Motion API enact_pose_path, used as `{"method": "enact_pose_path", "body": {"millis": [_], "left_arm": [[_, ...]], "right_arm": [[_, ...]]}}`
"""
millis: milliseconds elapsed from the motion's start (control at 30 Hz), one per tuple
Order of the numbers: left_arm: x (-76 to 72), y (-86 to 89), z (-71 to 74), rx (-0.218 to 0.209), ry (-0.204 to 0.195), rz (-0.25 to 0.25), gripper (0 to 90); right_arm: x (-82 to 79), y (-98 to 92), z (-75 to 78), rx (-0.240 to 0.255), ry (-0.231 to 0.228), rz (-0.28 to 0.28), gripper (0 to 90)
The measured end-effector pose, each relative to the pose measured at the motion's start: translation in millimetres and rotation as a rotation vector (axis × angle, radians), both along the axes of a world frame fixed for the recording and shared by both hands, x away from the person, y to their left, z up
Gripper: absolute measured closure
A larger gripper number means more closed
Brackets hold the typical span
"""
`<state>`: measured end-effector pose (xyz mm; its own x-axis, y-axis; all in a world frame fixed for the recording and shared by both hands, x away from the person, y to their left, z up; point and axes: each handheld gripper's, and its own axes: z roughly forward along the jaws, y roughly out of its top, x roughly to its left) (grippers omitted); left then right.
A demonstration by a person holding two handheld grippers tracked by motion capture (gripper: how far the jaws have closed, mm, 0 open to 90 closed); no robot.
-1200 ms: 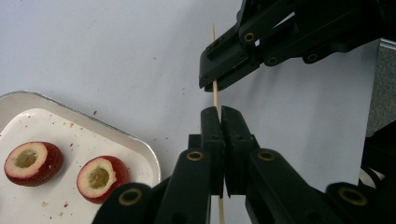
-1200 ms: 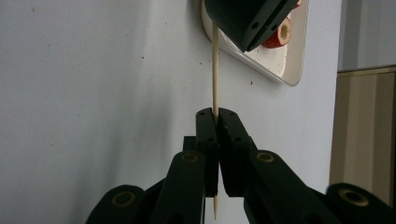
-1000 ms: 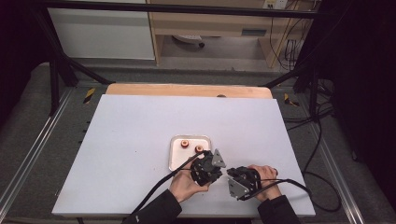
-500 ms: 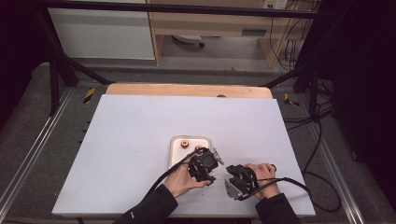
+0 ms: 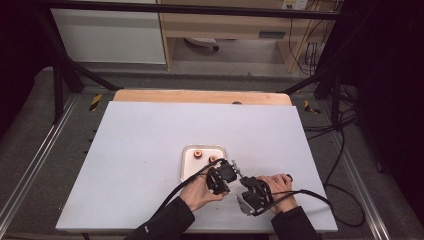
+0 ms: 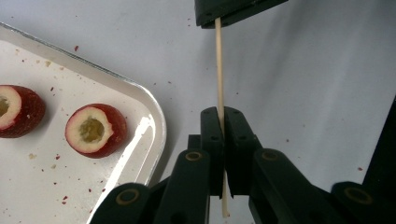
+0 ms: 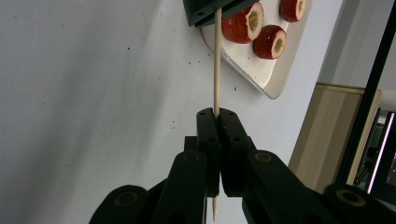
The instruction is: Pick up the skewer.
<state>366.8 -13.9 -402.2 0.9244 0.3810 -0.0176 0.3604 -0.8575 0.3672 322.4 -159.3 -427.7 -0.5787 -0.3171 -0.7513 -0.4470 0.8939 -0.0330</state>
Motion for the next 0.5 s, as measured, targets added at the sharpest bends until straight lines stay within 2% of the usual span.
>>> {"method": "enact_pose_path", "body": {"millis": [267,333,433,467,500], "left_arm": [[-1.1,0.1,-0.6,-0.003,-0.011,0.019,88.3],[-2.1,0.6,-0.5,-0.009,-0.017,0.021,88.3],[-3.6,1.8,-0.7,-0.011,-0.028,0.021,88.3],[-4.3,3.1,-1.1,-0.017,-0.030,0.019,88.3],[-5.2,5.2,-1.7,-0.025,-0.035,0.019,88.3]], "right_arm": [[0.7,0.9,0.2,0.016,-0.002,0.010,88.2],[1.4,0.5,0.7,0.040,0.005,-0.005,86.8],[2.2,-1.8,2.8,0.110,0.045,-0.069,79.8],[2.2,-1.8,2.8,0.110,0.045,-0.069,79.8],[4.7,-5.1,6.0,0.159,0.075,-0.125,70.9]]}}
